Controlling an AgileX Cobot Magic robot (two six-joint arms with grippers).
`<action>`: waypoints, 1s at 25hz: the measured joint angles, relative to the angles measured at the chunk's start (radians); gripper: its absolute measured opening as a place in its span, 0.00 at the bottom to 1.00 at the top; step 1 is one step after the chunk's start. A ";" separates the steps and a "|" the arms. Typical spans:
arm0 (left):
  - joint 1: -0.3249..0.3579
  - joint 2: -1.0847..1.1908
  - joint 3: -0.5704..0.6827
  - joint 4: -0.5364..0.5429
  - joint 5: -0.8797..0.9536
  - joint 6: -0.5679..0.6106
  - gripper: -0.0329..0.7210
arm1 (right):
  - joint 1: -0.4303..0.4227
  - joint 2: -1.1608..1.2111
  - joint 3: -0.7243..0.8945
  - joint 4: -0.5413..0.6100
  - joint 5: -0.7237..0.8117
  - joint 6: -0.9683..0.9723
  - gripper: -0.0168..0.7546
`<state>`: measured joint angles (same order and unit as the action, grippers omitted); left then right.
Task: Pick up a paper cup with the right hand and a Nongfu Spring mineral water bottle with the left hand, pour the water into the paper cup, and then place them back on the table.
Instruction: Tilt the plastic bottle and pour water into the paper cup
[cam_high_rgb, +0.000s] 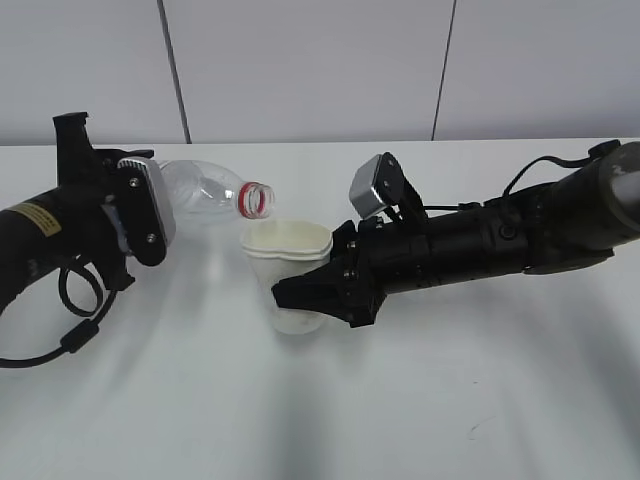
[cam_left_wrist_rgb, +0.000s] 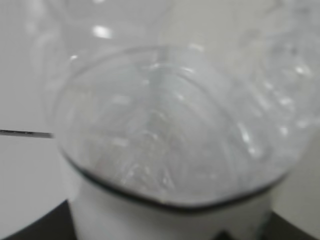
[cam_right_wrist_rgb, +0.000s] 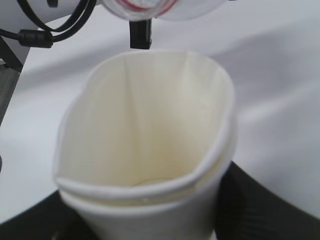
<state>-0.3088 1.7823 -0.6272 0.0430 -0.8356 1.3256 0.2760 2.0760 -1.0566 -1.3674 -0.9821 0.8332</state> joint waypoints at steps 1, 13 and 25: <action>0.000 0.000 0.000 -0.007 -0.002 0.011 0.53 | 0.000 0.000 0.000 0.000 0.000 0.002 0.57; 0.000 0.000 0.000 -0.037 -0.026 0.114 0.53 | 0.000 0.000 0.000 0.000 0.000 0.002 0.57; 0.000 0.000 0.000 -0.049 -0.040 0.143 0.53 | 0.000 0.000 0.000 -0.028 0.000 0.002 0.57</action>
<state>-0.3088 1.7823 -0.6272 -0.0064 -0.8751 1.4687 0.2760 2.0760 -1.0566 -1.3958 -0.9816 0.8356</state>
